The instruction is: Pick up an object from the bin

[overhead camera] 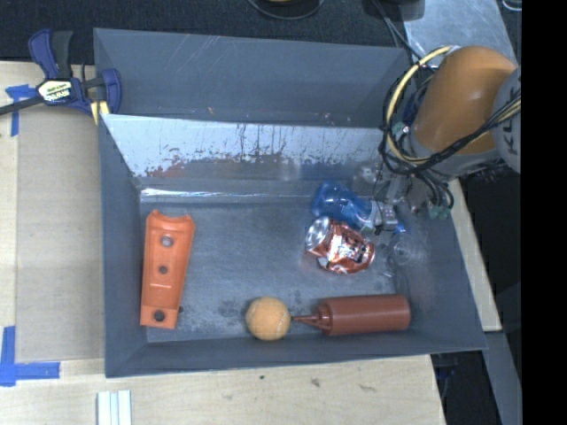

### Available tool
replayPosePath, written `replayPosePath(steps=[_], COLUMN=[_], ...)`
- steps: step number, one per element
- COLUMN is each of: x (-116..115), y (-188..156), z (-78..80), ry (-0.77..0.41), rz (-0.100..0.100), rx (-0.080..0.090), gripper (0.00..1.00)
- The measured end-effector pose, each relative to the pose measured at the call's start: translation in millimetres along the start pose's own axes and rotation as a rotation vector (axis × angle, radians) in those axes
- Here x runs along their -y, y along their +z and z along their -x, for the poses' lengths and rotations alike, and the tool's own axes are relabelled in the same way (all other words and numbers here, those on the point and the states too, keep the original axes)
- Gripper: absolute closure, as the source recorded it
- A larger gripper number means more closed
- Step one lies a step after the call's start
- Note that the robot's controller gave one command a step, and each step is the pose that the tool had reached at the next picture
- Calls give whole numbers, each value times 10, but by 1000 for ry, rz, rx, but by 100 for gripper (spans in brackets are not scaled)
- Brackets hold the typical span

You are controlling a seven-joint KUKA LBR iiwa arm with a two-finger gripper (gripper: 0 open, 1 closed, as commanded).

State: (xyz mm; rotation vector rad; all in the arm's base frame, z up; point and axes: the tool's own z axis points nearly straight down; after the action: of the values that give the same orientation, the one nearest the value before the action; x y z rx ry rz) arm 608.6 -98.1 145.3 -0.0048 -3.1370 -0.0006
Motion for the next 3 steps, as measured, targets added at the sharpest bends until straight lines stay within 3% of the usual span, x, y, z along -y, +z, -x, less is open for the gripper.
replayPosePath(steps=[1,2,3], x=[-4,-238,-412], y=[-52,774,741], z=[19,-244,-188], ry=[-3,-36,178], rz=[-1,-1,-1], rx=[8,4,15], gripper=[0,0,0])
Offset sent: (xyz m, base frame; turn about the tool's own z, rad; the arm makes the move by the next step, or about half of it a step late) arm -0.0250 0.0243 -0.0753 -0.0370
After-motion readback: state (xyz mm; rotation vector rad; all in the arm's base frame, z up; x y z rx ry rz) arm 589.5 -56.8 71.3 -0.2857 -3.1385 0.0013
